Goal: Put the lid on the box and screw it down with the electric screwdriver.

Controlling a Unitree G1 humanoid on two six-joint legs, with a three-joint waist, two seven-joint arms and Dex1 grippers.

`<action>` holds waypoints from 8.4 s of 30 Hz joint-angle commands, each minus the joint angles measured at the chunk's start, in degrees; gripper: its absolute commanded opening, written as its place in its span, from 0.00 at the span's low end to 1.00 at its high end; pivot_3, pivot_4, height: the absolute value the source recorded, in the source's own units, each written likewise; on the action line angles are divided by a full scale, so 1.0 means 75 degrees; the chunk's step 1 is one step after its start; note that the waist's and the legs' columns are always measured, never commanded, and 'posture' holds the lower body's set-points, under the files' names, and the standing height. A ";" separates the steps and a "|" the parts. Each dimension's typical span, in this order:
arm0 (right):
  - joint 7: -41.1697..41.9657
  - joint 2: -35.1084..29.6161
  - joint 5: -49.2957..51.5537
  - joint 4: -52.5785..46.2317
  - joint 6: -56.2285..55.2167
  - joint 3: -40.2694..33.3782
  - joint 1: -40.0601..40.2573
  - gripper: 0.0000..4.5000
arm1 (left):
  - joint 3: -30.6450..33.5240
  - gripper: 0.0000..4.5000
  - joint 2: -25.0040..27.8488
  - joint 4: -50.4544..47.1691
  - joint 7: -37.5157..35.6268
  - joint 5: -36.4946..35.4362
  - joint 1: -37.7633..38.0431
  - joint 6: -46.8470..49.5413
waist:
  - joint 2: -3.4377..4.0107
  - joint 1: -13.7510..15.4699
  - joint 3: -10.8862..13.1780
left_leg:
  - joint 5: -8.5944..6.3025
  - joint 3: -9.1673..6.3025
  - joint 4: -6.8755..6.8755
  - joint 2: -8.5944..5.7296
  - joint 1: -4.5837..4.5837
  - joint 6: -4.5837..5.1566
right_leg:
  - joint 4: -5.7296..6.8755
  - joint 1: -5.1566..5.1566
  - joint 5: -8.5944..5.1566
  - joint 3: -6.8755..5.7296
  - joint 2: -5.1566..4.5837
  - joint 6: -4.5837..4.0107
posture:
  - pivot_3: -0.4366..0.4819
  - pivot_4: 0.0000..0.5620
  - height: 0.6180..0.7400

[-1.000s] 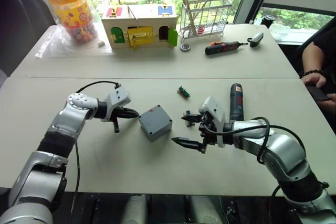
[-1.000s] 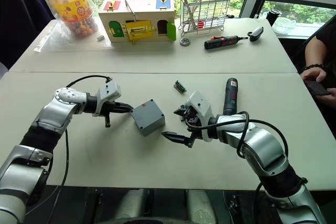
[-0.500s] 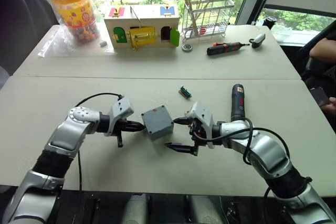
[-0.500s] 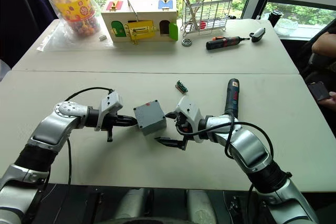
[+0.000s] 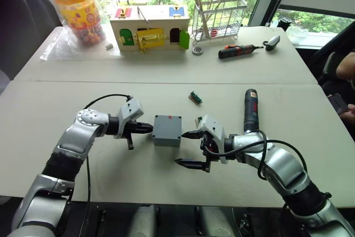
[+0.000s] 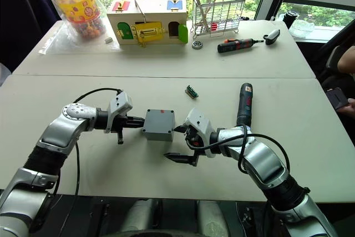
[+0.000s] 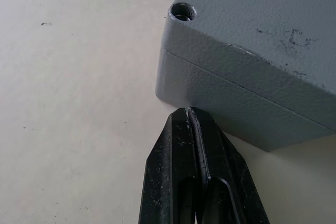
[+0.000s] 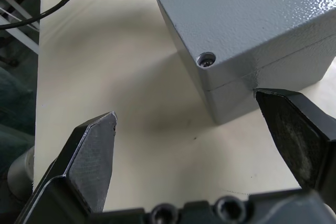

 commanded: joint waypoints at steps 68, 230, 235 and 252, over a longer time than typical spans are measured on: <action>-0.0602 0.2277 -0.1761 0.7541 -0.3547 -0.2210 -0.3616 0.01 | 0.0851 0.00 -0.0131 -0.0655 0.0755 -0.1246 -0.0447 0.0860 | -0.0006 -0.0225 -0.0005 | 0.0021 0.0015 0.0022 0.0005 0.0000 -0.0038 | 0.0023 -0.0007 0.0000 0.0007 0.0003 0.0000 | 0.48 0.27 1.00; -0.2051 0.3702 0.0942 0.0054 -0.1150 -0.3282 -0.0996 0.39 | -0.0161 0.00 0.0220 -0.0870 -0.0094 -0.1187 -0.0663 0.0726 | 0.0035 -0.0198 0.0009 | 0.0038 0.0008 0.0041 -0.0024 -0.0097 -0.0067 | 0.0047 -0.0100 0.0013 0.0008 0.0001 0.0019 | 0.48 0.27 1.00; -0.2054 0.3549 0.0815 0.0314 -0.1544 -0.3019 -0.0944 0.39 | -0.0173 0.00 0.0241 -0.0994 -0.0090 -0.1115 -0.0471 0.0655 | 0.0035 -0.0215 0.0009 | 0.0038 0.0007 0.0040 -0.0019 -0.0089 -0.0067 | 0.0048 -0.0095 0.0013 0.0008 0.0001 0.0019 | 0.48 0.27 1.00; -0.2183 0.3351 0.0740 0.0473 -0.1852 -0.2552 -0.0616 0.39 | -0.0222 0.00 0.0156 -0.0652 -0.0076 -0.0980 -0.0586 0.0471 | 0.0035 -0.0208 0.0009 | 0.0037 0.0004 0.0039 -0.0015 -0.0048 -0.0065 | 0.0045 -0.0051 0.0013 0.0008 0.0000 0.0020 | 0.48 0.27 1.00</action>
